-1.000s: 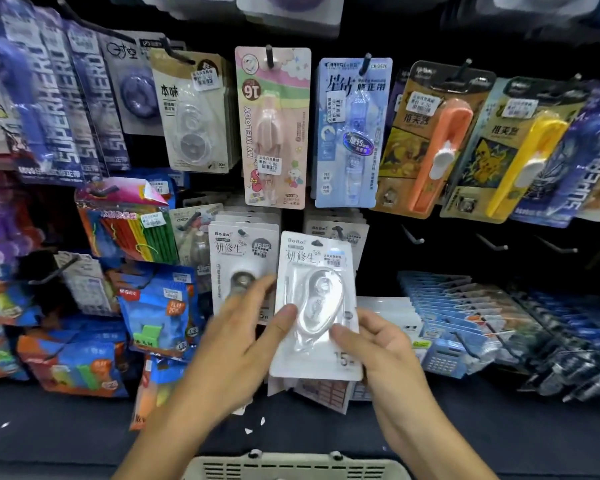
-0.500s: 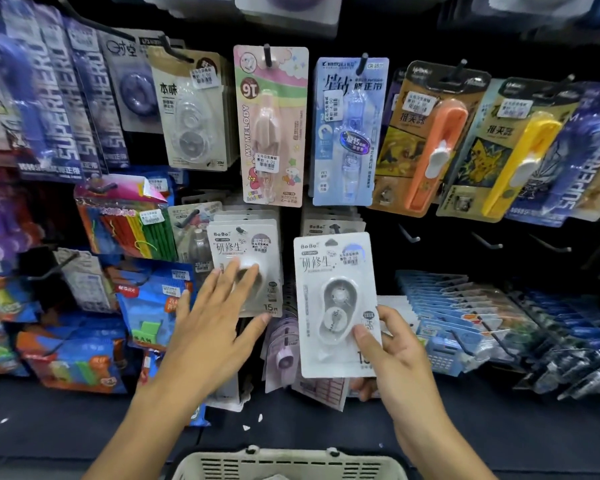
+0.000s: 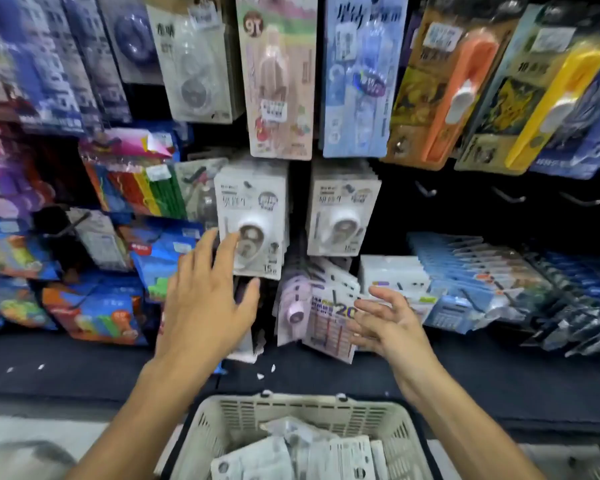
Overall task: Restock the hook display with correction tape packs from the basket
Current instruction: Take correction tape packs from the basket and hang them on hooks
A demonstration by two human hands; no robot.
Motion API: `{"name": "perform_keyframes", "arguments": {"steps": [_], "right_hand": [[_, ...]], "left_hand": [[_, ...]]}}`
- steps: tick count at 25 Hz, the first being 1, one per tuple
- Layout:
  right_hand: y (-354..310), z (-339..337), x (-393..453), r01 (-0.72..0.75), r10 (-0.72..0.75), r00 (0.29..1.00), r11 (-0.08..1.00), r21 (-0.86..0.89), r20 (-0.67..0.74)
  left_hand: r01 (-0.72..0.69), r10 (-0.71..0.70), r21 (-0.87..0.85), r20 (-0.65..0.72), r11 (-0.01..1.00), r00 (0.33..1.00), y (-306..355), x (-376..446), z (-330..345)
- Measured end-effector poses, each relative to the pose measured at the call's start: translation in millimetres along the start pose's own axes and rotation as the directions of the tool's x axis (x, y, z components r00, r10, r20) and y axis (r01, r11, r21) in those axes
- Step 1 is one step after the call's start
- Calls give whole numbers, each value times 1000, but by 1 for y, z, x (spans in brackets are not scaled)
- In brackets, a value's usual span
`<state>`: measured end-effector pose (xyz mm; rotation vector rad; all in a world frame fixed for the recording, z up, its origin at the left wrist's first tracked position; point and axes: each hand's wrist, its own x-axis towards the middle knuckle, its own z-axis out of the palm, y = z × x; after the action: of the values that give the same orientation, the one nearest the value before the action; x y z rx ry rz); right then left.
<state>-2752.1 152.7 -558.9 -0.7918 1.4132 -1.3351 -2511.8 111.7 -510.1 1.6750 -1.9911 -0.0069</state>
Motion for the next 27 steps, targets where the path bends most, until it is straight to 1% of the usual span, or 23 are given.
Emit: {"name": "perform_keyframes", "arguments": {"steps": [1, 2, 3, 4, 5, 6, 7, 8, 9, 11, 13, 15, 16, 17, 18, 19, 20, 21, 22, 24, 25, 26, 27], "right_hand": [[19, -2, 1, -77, 81, 996, 986, -147, 25], [41, -3, 2, -99, 133, 989, 923, -372, 67], [68, -3, 0, -44, 170, 976, 767, -640, 138], [97, -2, -2, 84, 212, 949, 544, -835, 234], [129, 1, -7, 236, 284, 899, 325, -916, 333], [160, 3, -15, 339, 367, 845, 195, -920, 389], [191, 5, -24, 398, 436, 798, 137, -907, 416], [222, 6, -34, 438, 485, 762, 101, -893, 429], [249, 7, -45, 478, 502, 742, 69, -876, 444], [289, 3, -57, 557, 440, 751, -22, -830, 492], [314, 4, -59, 607, 394, 747, -77, -791, 535], [328, 11, -52, 646, 385, 726, -99, -757, 569], [333, 15, -48, 654, 389, 718, -91, -751, 578], [339, 21, -45, 673, 389, 699, -76, -736, 600], [344, 26, -44, 715, 375, 666, -73, -696, 645], [348, 27, -46, 773, 335, 619, -102, -626, 710], [353, 30, -49, 823, 300, 565, -133, -552, 769], [358, 33, -51, 855, 246, 519, -150, -496, 819], [362, 37, -51, 881, 184, 470, -159, -446, 863], [370, 48, -49, 911, 123, 395, -180, -371, 910], [375, 56, -50, 914, 149, 388, -187, -360, 909], [382, 65, -55, 911, 197, 397, -202, -359, 896], [387, 74, -63, 907, 270, 412, -211, -364, 870]], "left_hand": [[-12, 12, -9, 86, 1000, 996, -4, -4, 3], [-22, 29, -31, 244, 999, 969, -8, -9, 8], [-39, 52, -37, 465, 999, 884, -14, -19, 16], [-87, 79, -22, 675, 996, 733, -20, -32, 27], [-146, 72, 9, 838, 989, 541, -29, -47, 39], [-203, 40, 41, 926, 978, 376, -39, -65, 52], [-241, 2, 66, 962, 968, 272, -50, -82, 61], [-249, -38, 92, 976, 964, 212, -62, -98, 69], [-244, -63, 109, 980, 964, 189, -75, -111, 73], [-201, -99, 136, 978, 970, 181, -96, -124, 72], [-162, -96, 133, 971, 978, 219, -114, -127, 68], [-172, -81, 127, 964, 977, 253, -123, -127, 65], [-169, -78, 125, 963, 978, 259, -122, -125, 65], [-149, -83, 124, 963, 981, 257, -121, -122, 66], [-125, -86, 121, 962, 985, 258, -119, -118, 66], [-111, -79, 113, 959, 987, 272, -112, -114, 65], [-110, -71, 108, 952, 988, 299, -109, -107, 64], [-125, -48, 97, 937, 987, 345, -105, -99, 63], [-143, -13, 77, 915, 987, 402, -100, -90, 62], [-139, 45, 31, 859, 990, 510, -92, -76, 58], [-134, 62, 14, 836, 991, 545, -89, -73, 57], [-145, 73, 9, 830, 989, 553, -88, -72, 58], [-157, 71, 17, 843, 987, 533, -87, -73, 59]]}}
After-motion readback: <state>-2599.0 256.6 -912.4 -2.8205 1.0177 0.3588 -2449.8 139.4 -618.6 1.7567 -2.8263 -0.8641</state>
